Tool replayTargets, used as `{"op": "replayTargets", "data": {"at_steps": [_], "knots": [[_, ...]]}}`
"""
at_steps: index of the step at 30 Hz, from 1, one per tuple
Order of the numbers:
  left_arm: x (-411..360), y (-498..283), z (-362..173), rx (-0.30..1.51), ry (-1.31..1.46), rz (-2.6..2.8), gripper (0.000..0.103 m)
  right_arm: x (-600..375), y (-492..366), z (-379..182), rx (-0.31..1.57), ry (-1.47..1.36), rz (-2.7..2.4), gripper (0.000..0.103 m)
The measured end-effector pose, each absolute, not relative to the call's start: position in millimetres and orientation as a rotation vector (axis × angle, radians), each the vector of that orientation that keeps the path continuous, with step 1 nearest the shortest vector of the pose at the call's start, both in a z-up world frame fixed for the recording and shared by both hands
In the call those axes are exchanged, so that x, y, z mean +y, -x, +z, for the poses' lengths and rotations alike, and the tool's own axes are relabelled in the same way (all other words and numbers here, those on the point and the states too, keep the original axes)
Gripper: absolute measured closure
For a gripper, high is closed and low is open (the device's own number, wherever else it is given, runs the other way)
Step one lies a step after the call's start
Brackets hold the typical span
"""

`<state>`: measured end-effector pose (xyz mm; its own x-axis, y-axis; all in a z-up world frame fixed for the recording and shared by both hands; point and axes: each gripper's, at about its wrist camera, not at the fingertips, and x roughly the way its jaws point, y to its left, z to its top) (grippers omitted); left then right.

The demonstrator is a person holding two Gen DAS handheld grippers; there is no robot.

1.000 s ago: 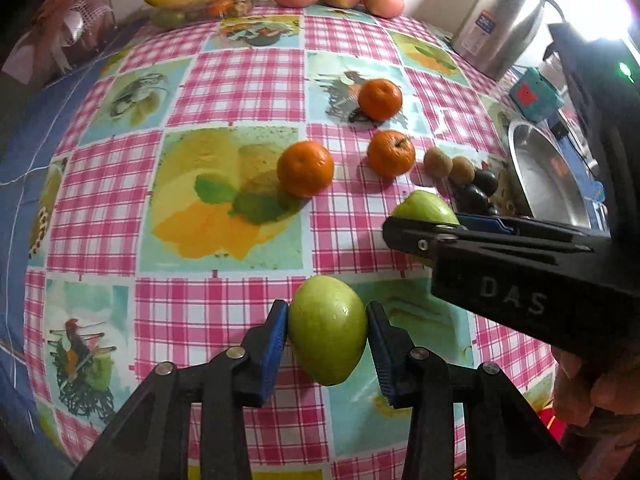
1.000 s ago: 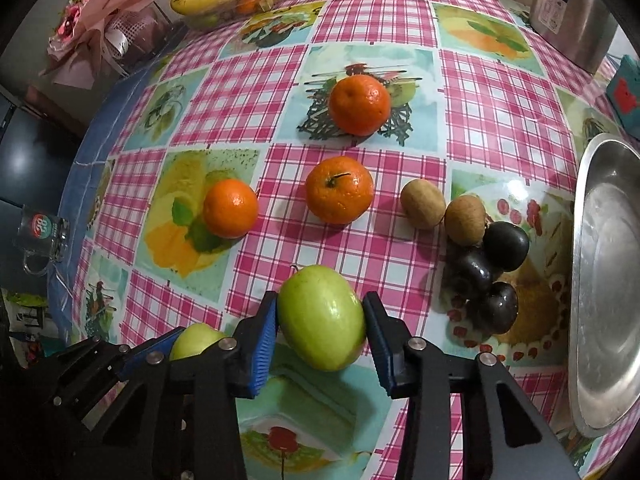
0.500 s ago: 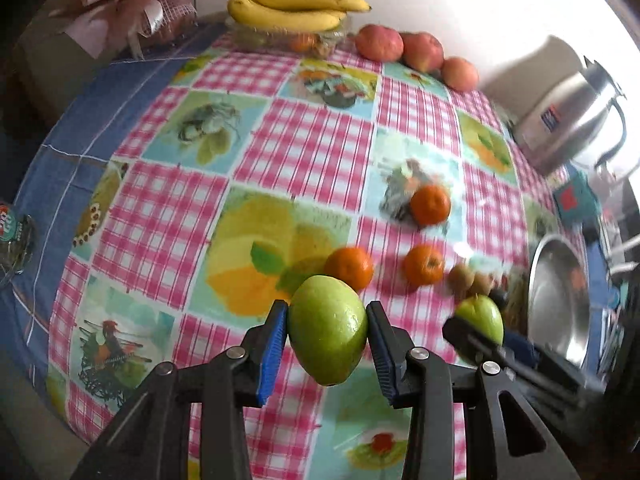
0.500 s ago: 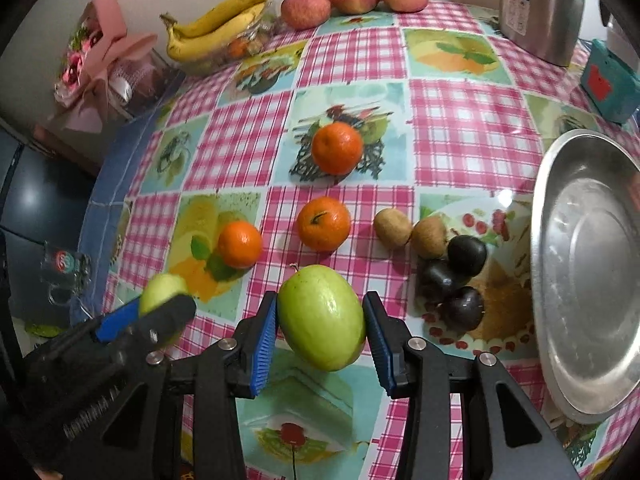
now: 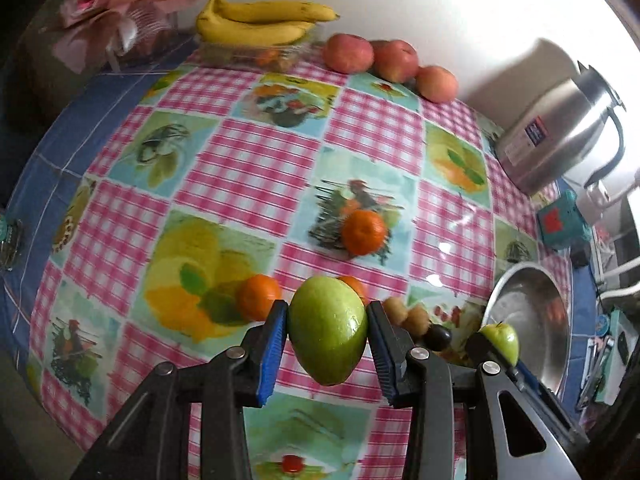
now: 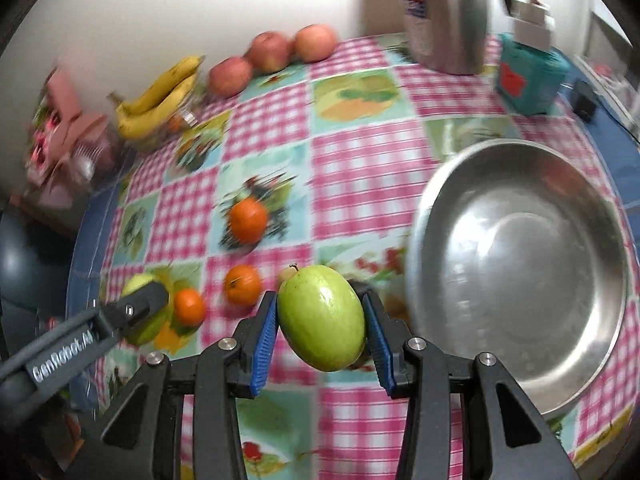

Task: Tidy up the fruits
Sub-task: 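Carry both green fruits into the steel bowl and open both tools to release them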

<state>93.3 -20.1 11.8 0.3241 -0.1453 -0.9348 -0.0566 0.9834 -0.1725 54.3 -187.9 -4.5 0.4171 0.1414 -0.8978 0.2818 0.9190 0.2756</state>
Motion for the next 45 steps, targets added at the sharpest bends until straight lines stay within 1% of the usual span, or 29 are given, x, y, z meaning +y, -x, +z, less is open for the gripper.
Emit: {"op": "replayTargets", "data": {"at_steps": [8,19,27,37,45], "knots": [[-74,-92,3,1.254,0.120,-0.126,0.061,-237,-44,-11,1.142,-0.528,-0.262,0.059],[-160,-85,-3,1.227,0.017,-0.292,0.061,-318,-13,-38,1.146,-0.714,-0.544,0.059],[-209,-84,-8,1.183,-0.035,-0.403,0.061,-351,3,-41,1.128,-0.757,-0.641,0.059],[-228,-82,-29,1.195,-0.080,-0.444,0.060,-362,14,-47,1.159,-0.770,-0.674,0.058],[-223,-80,-22,1.185,-0.057,-0.457,0.059,-361,4,-51,1.168,-0.751,-0.681,0.058]]}}
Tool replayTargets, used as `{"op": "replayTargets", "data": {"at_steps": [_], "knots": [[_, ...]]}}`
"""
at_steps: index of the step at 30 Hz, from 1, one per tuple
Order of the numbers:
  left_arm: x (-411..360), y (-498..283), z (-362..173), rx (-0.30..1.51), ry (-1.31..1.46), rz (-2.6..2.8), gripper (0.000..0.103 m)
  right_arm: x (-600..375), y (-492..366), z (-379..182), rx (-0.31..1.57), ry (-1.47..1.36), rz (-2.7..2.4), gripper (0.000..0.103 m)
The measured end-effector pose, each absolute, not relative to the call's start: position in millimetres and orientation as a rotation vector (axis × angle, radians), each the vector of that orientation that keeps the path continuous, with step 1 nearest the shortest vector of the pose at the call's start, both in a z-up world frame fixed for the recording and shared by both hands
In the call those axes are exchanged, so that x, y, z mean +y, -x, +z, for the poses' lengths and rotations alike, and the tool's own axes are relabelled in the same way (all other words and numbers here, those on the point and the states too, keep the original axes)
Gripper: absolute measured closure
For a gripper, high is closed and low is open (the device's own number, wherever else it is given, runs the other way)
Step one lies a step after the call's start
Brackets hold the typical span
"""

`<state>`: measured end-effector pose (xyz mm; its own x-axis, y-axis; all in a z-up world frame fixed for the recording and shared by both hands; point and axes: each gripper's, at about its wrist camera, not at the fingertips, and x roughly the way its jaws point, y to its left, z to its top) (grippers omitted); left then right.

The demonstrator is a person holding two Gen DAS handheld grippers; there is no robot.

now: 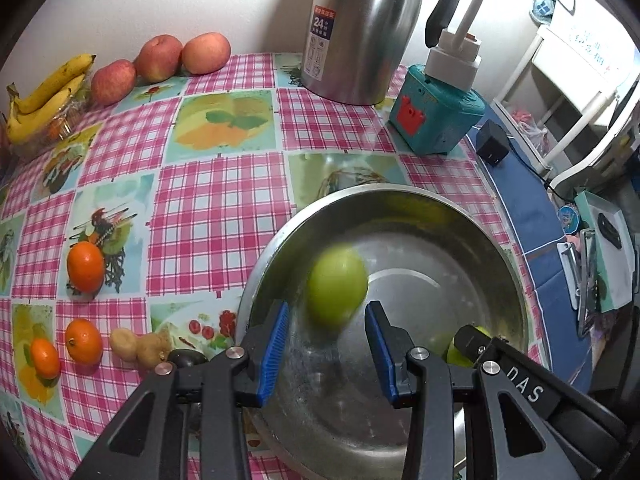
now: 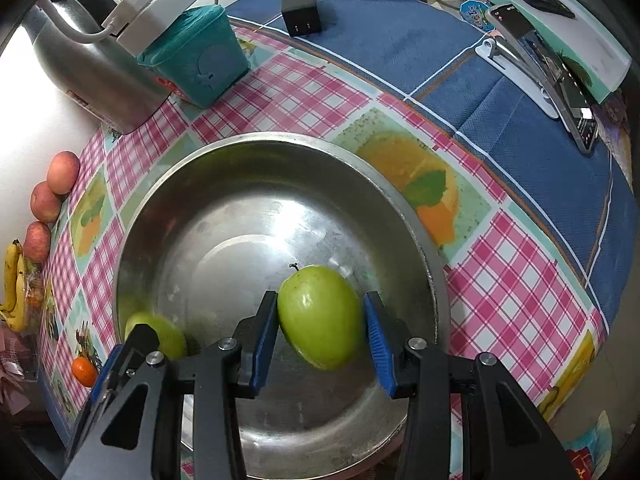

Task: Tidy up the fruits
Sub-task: 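Carry both green fruits into the steel bowl and open both tools to release them, then withdraw both open tools from the bowl back toward the remaining fruit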

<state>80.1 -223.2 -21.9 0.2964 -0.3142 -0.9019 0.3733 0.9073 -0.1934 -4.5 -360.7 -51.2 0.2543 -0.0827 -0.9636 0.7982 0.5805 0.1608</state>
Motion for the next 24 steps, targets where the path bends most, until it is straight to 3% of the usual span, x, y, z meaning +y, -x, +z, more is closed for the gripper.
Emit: {"op": "replayTargets", "data": {"at_steps": [18,24], "knots": [[-157,-91,-5,1.167,0.003,-0.236,0.004,-347,1,-37,1.173,-0.674,-0.653,0.033],[-141,-91,-13,1.180,-0.032,-0.160,0.000,-345,1,-34,1.177,-0.631,-0.640,0.030]]}}
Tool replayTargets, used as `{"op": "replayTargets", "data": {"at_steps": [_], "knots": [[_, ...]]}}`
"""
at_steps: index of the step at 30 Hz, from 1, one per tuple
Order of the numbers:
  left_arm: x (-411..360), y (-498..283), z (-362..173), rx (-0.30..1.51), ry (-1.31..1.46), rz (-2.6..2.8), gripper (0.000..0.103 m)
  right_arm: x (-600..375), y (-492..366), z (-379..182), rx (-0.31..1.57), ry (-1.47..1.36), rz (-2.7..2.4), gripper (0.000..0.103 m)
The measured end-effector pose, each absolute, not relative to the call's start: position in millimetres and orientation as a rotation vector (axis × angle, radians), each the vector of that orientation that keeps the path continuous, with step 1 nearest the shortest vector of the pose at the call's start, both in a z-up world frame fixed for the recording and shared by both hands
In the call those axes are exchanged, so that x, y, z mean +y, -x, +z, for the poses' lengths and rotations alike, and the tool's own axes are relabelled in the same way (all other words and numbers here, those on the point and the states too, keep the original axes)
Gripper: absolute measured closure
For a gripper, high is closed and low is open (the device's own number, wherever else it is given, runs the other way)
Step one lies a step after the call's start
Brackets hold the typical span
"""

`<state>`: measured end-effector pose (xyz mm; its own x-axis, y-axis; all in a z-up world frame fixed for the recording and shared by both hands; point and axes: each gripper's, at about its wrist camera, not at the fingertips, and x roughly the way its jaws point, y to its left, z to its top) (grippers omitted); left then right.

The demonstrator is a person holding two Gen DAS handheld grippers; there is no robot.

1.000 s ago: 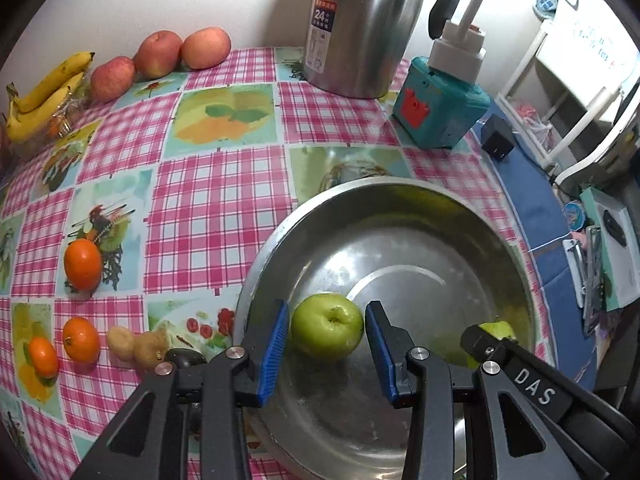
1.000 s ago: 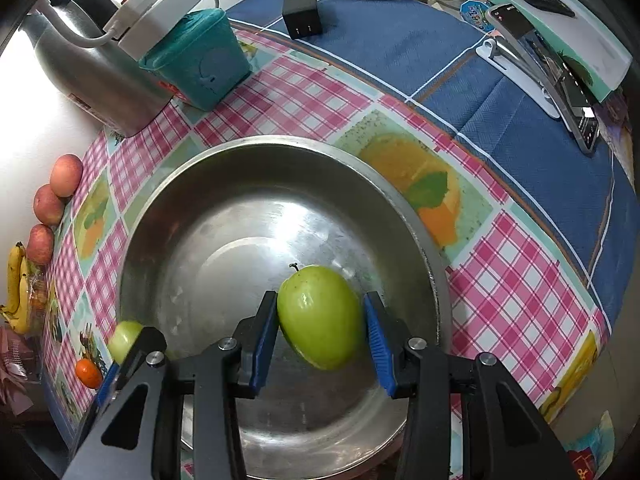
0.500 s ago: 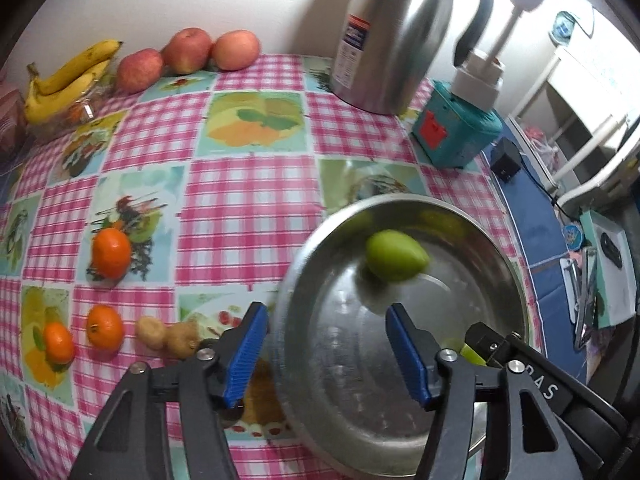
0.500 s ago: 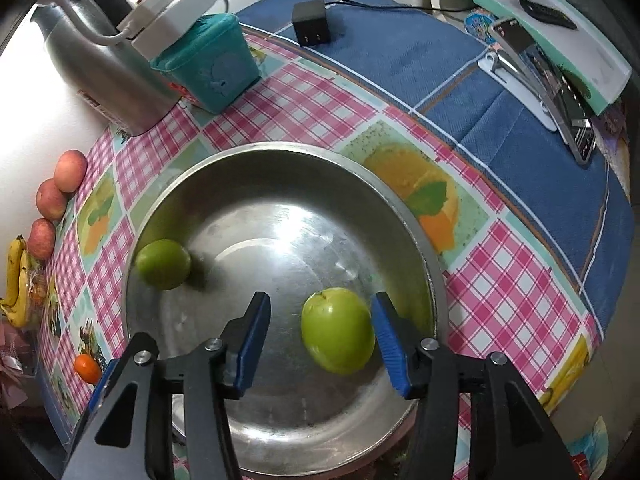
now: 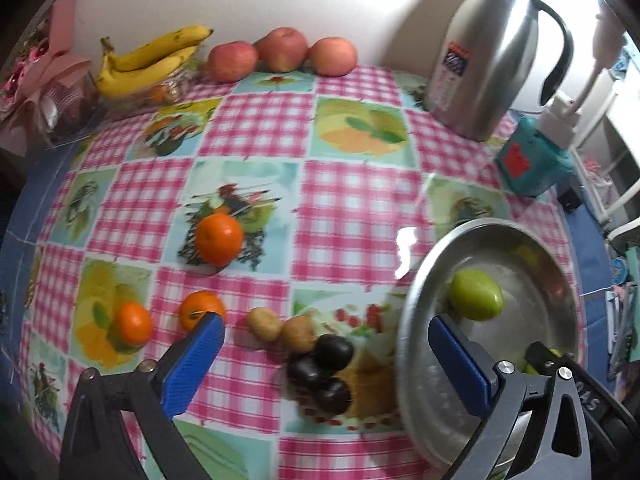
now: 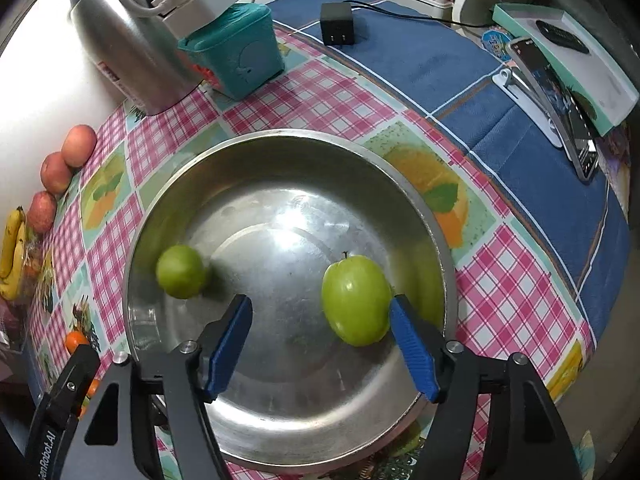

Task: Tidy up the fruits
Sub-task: 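Withdraw both open tools from the bowl back toward the remaining fruit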

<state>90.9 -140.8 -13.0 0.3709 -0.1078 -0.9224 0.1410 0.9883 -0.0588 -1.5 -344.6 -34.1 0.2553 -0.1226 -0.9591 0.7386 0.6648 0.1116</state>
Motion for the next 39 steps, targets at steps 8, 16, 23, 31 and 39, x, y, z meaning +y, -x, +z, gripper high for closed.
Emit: {"op": "replayTargets", "data": {"at_steps": [8,16,23,31,39], "knots": [[-122,-89,-23,1.202,-0.077,-0.114,0.000,-338,0,-33,1.175,-0.582,-0.621,0.012],[-100,-89,-22,1.225,-0.046,-0.098,0.000,-318,-7,-30,1.161,-0.535,-0.546,0.008],[-84,-87,-11,1.185,-0.100,-0.067,0.000,-306,-13,-28,1.164,-0.527,-0.483,0.008],[-69,-91,-1,1.155,-0.137,-0.060,0.000,-301,-15,-23,1.139,-0.534,-0.464,0.008],[-59,-94,4,1.123,-0.200,-0.030,0.000,-293,-21,-24,1.137,-0.515,-0.413,0.008]]}}
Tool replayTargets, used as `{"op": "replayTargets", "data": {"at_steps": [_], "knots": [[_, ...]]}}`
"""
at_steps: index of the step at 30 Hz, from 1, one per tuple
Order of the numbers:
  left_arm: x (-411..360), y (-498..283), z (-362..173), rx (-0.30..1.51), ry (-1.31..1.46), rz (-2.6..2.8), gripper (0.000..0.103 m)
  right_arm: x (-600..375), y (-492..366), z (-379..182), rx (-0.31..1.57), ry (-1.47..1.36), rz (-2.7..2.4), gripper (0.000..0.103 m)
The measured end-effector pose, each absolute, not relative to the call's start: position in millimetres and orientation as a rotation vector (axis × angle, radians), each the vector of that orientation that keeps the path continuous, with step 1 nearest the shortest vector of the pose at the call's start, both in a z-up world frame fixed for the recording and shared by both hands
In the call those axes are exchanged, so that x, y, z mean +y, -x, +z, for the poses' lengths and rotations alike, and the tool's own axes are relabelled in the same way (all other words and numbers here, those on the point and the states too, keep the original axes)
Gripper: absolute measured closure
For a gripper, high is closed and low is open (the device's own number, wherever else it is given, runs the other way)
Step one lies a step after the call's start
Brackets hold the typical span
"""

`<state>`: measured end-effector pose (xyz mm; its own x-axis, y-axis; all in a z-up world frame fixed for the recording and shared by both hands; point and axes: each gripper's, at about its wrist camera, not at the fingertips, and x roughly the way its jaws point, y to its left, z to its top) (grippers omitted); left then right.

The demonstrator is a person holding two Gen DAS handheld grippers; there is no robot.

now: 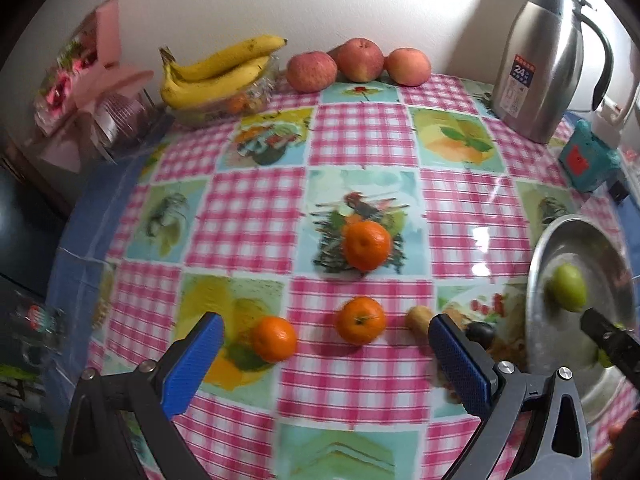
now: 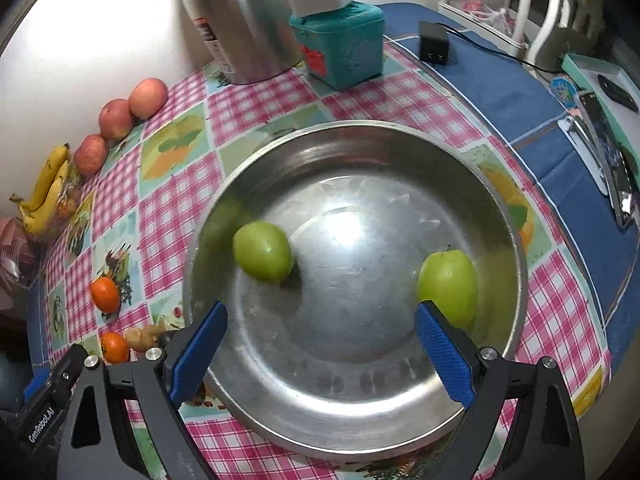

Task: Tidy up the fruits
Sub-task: 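Withdraw both open tools from the bowl back toward the remaining fruit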

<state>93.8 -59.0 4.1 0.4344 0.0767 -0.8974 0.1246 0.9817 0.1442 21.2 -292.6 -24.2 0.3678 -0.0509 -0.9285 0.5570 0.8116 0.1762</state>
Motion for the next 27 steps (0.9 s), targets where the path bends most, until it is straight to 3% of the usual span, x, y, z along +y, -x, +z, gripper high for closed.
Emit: {"op": "replayTargets", "data": {"at_steps": [27], "knots": [[58,-109,23,1.111,0.055,0.136,0.000,-217,-44,-14,1.155,-0.420,-0.195,0.008]]}}
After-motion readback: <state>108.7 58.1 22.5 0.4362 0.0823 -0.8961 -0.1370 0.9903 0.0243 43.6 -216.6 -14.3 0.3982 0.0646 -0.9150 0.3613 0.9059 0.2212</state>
